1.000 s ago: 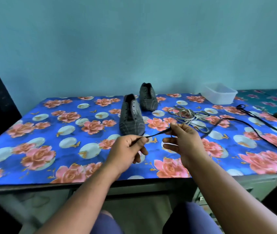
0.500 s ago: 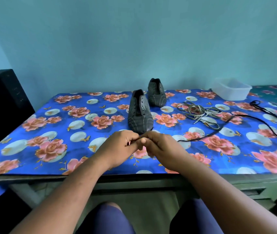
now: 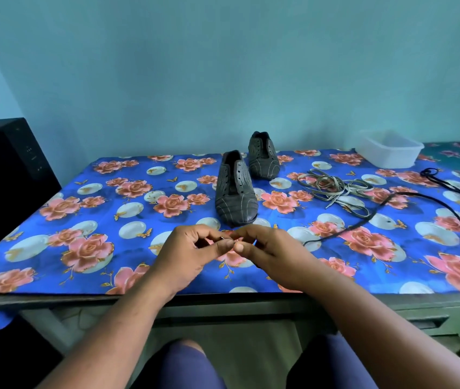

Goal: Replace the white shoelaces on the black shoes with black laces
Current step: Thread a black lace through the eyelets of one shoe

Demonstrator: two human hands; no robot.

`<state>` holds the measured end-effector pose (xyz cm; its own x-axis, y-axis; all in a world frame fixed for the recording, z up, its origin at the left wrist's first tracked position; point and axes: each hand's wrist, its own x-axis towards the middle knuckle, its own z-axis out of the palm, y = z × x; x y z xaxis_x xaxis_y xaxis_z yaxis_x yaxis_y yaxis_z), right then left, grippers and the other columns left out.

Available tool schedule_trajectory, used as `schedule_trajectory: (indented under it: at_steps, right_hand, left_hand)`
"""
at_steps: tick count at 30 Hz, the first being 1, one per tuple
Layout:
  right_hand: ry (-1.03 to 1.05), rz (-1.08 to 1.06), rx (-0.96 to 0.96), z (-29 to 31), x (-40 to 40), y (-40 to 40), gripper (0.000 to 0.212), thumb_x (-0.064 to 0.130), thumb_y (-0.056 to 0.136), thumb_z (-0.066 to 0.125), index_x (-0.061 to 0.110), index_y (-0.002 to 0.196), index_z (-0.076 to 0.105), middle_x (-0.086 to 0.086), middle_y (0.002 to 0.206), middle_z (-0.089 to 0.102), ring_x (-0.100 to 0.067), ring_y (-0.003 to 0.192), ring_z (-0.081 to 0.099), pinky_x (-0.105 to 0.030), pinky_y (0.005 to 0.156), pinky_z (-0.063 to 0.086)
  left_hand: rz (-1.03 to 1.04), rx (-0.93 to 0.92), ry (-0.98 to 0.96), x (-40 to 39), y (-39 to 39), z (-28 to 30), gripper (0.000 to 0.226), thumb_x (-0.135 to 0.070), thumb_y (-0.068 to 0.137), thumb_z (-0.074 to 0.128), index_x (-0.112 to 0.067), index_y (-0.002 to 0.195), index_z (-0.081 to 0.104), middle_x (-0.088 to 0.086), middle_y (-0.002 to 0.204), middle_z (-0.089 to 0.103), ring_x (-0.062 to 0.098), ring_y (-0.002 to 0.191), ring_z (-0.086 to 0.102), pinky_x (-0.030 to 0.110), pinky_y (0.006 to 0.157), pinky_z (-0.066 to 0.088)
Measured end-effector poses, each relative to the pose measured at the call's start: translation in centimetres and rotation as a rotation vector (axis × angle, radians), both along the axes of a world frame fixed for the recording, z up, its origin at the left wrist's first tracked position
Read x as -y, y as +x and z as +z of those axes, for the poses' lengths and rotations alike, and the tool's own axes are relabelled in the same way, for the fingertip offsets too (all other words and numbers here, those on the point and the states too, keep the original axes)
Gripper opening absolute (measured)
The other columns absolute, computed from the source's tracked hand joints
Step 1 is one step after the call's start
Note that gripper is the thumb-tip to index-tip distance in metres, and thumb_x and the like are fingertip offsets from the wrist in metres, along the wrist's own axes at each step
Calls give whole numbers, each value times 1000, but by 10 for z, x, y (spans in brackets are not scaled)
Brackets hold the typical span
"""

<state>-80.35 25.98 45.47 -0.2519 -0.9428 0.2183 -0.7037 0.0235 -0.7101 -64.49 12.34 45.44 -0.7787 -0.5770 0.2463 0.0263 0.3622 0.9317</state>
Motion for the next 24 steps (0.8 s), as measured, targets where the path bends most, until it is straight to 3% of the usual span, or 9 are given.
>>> schedule_trajectory:
  at_steps: [4,7,11,14,18,19,21,23,24]
  right_hand:
    - [-44,-3,47,3,7,5,13,39,100,61,29,92,66,15,65,62,-9,62,57,-18,54,41]
    - [-43,-4,106,3,8,2,19,32,99,64,21,85,67,9,61,60,-4,57,54,-22,57,45]
    - [-30,11,144,5,4,-2,19,27,103,58,27,85,65,6,68,67,-9,63,57,-37,66,51]
    - [-12,-23,100,6,-3,-13,20,27,104,56,23,86,64,4,72,69,-10,68,60,-38,72,52]
    - [15,-108,21,4,-14,-33,22,32,103,56,27,83,65,6,76,70,-13,74,65,-36,75,54]
    - [22,-114,2,4,-14,-34,22,33,103,56,28,83,65,8,77,70,-12,75,65,-36,75,54]
    - [36,-113,-35,3,-10,-31,21,34,102,57,27,84,66,9,79,70,-11,75,64,-38,74,54]
    - [43,-86,-68,3,-3,-24,20,35,102,57,26,86,67,9,81,69,-12,77,64,-40,75,53]
    - [42,-63,-83,2,1,-19,20,35,102,57,26,87,67,7,81,69,-15,78,64,-41,74,53]
  left_hand:
    - [-4,2,-26,-2,-2,3,8,-30,80,80,-22,81,82,2,69,73,6,62,58,18,60,44]
    - [50,-39,41,0,1,4,6,-15,87,76,-11,83,79,-7,56,65,1,48,53,13,49,41]
    - [151,-62,129,9,11,4,12,-23,86,76,-12,86,78,-7,55,58,4,44,48,15,44,42]
    - [249,-112,134,32,24,2,21,-37,80,76,-17,86,79,1,61,57,10,56,49,20,56,46]
    - [443,-16,57,67,41,-7,15,-32,90,75,-23,78,78,-2,63,59,14,63,51,29,66,43]
    - [442,57,8,71,42,-10,14,-31,92,74,-24,80,78,-7,67,64,14,69,57,29,69,44]
    - [424,227,-130,66,37,-13,17,-38,93,71,-29,107,75,-14,103,72,15,99,65,30,81,47]
    - [375,282,-427,55,27,-15,58,-57,93,65,-33,143,52,-17,140,55,12,127,52,36,100,43]
    - [308,258,-560,47,21,-14,66,-67,92,57,-37,149,44,-18,146,49,10,133,46,40,107,39]
